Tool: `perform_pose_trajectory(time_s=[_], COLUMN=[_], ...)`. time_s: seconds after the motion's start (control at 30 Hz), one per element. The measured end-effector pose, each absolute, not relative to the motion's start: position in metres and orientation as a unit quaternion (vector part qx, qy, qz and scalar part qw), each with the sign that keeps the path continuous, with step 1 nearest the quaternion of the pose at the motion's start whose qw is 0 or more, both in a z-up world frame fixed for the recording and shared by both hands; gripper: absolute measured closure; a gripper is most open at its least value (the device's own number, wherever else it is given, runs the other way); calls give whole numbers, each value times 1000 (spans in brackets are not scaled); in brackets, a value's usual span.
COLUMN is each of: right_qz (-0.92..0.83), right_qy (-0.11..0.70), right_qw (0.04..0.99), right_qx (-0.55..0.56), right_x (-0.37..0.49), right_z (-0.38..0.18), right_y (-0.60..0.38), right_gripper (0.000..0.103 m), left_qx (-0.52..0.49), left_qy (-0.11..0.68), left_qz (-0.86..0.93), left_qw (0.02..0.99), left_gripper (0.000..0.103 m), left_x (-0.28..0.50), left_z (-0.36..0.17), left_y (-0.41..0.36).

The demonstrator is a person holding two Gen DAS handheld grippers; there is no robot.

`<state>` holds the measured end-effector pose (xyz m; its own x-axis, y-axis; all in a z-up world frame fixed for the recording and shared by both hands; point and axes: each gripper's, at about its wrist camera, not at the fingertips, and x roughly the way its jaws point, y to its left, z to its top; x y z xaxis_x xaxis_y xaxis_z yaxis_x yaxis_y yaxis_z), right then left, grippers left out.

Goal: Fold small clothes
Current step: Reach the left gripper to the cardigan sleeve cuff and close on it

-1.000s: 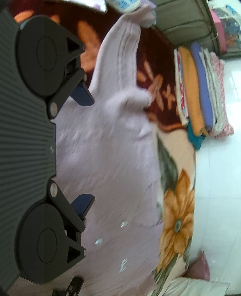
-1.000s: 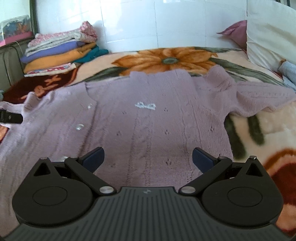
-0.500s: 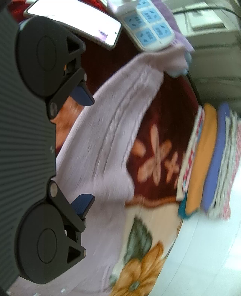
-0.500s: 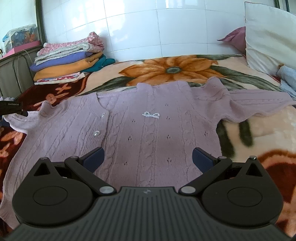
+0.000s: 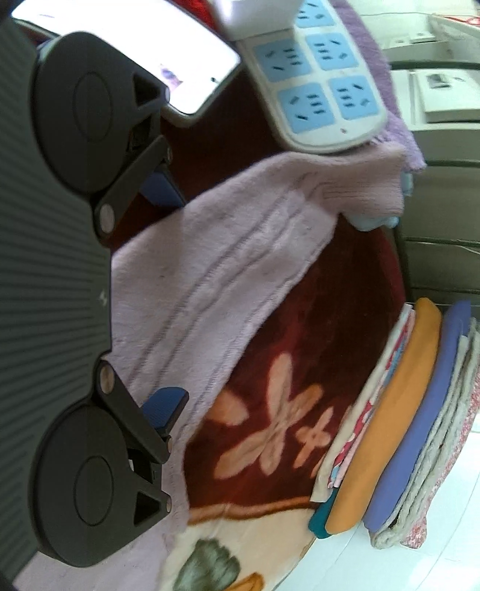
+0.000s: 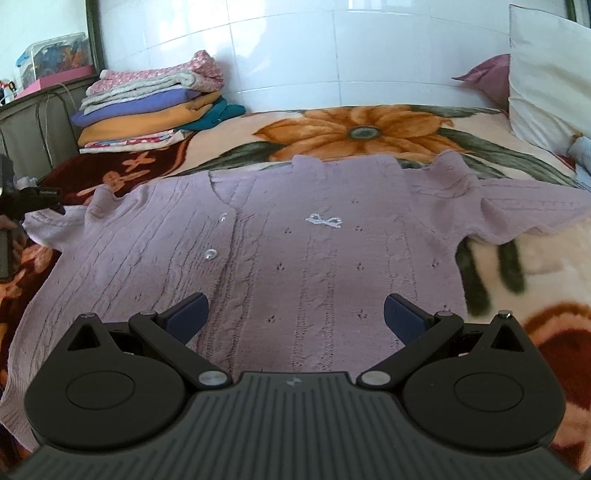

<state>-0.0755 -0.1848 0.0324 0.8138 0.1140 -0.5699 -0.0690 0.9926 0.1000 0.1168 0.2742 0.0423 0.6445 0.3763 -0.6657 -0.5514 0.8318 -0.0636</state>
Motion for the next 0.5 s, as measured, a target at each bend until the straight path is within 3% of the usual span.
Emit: perform_pose_trajectory(time_s=[0.17, 0.23, 0.3, 0.37, 0.5], right_qz=[70, 73, 68, 68, 69], right_qy=[309, 309, 308, 308, 306], right_qw=[946, 946, 946, 946, 946], right_qx=[65, 71, 72, 75, 86], right_x=[-69, -69, -67, -67, -67], right_z=[29, 28, 28, 27, 27], right_y=[-186, -187, -187, -188, -191], right_gripper=[0, 0, 0, 0, 0], left_qx=[-105, -94, -76, -102, -130], left_qy=[315, 303, 299, 298, 255], left_qz=[260, 257, 260, 242, 212], left_qw=[907, 913, 915, 918, 934], left_gripper=[1, 13, 63, 87, 88], left_x=[129, 132, 134, 132, 114], left_z=[34, 32, 30, 30, 44], left_y=[275, 275, 274, 282, 286])
